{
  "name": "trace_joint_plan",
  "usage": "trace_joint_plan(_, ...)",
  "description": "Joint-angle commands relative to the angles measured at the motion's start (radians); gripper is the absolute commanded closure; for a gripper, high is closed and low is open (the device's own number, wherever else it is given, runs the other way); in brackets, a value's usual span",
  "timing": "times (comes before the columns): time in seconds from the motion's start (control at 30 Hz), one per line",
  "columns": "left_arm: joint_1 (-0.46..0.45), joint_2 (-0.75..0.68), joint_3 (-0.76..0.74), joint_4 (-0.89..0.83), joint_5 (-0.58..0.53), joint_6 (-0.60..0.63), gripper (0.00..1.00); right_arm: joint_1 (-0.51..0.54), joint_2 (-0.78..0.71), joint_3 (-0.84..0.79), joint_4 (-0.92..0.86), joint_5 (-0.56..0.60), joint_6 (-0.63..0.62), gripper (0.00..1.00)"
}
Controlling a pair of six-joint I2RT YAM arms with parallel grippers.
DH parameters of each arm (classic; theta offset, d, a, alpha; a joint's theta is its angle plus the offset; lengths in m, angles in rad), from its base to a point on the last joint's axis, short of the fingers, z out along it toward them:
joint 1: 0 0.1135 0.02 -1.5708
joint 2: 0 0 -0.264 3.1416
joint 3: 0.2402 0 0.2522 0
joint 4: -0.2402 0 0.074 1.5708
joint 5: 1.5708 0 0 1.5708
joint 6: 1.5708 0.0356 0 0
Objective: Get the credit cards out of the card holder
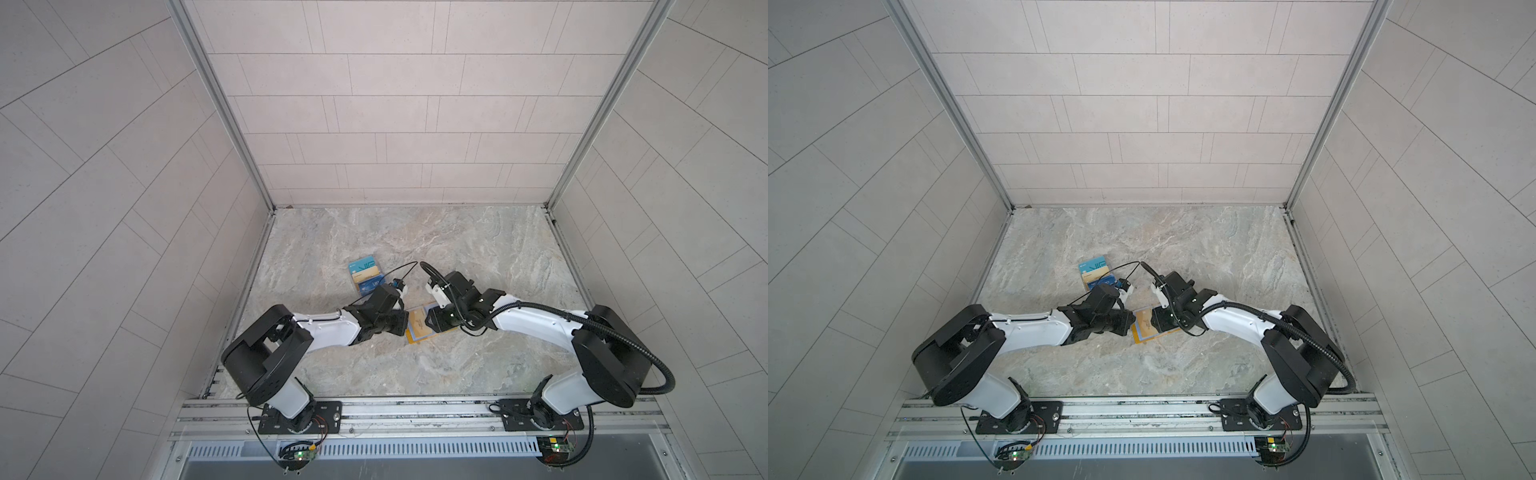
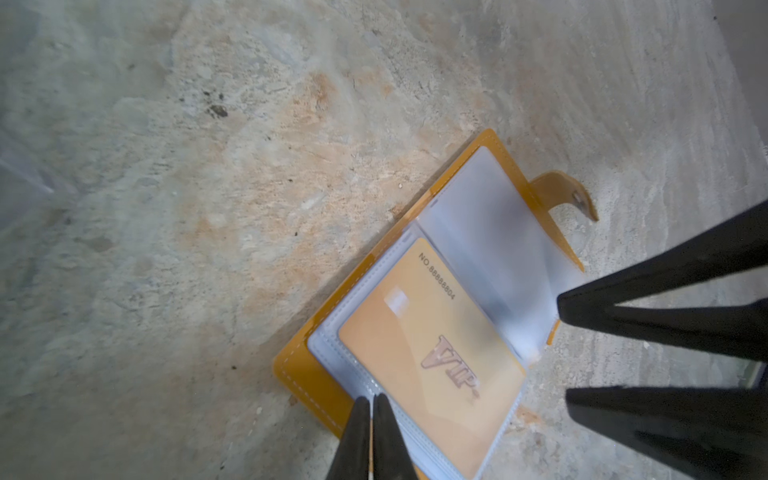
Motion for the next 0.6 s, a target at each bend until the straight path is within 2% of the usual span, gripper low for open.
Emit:
trace_joint_plan(0.0,-0.005,0.016,0.022,-0.017,-0.022,0.017,0.90,-0.002,0.036,0.013,0.016,-0.018,0.017,0.62)
trace_joint_plan(0.3,-0.005,0.058,0.038,-0.028,-0.022,0.039,0.91,-0.009,0.079,0.030,0.007,-0.005,0.022,0.65)
trace_joint_plan(0.57,-0.005,0.073,0.041,-0.035,-0.027,0.061,0.92,-0.031,0.091,0.008,0.061,-0.085,0.058,0.67)
